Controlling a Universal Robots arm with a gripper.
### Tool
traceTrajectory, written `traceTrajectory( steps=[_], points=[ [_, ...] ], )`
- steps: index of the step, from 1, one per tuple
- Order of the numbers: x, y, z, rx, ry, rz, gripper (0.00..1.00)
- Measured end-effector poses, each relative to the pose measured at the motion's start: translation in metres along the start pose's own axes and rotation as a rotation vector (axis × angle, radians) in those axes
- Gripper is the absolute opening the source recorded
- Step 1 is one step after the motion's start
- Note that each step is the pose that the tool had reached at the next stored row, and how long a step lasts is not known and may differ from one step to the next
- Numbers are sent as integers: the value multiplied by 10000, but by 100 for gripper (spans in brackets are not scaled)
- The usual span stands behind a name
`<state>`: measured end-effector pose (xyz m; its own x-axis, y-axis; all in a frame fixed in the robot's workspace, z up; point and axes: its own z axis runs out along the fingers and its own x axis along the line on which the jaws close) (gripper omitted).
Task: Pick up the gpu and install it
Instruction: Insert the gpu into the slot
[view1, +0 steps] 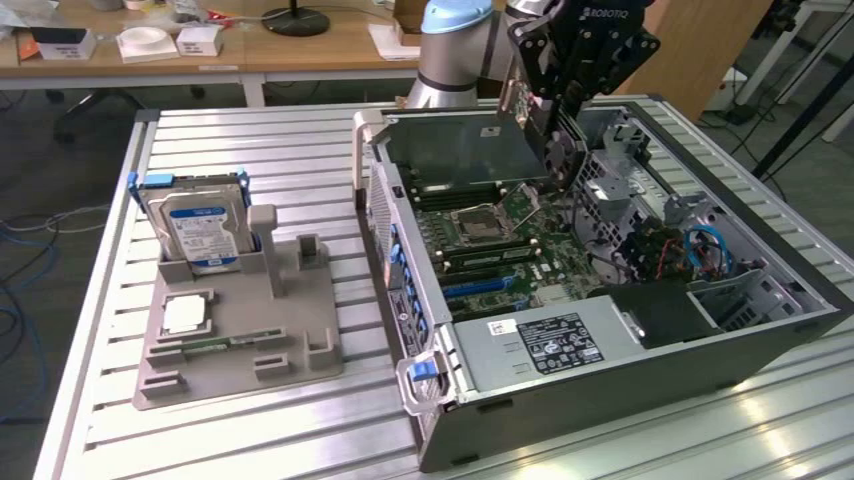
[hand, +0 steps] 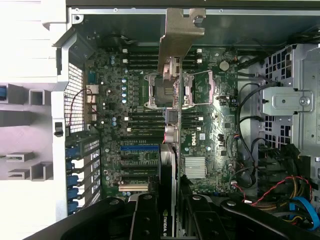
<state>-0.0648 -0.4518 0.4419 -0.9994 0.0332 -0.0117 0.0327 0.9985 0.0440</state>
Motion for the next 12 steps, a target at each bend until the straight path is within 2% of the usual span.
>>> traceTrajectory(
  steps=[7, 12],
  points=[
    [-1, 0, 0, 0, 1, -31, 26],
    [0, 0, 0, -3, 12, -268, 26]
  ],
)
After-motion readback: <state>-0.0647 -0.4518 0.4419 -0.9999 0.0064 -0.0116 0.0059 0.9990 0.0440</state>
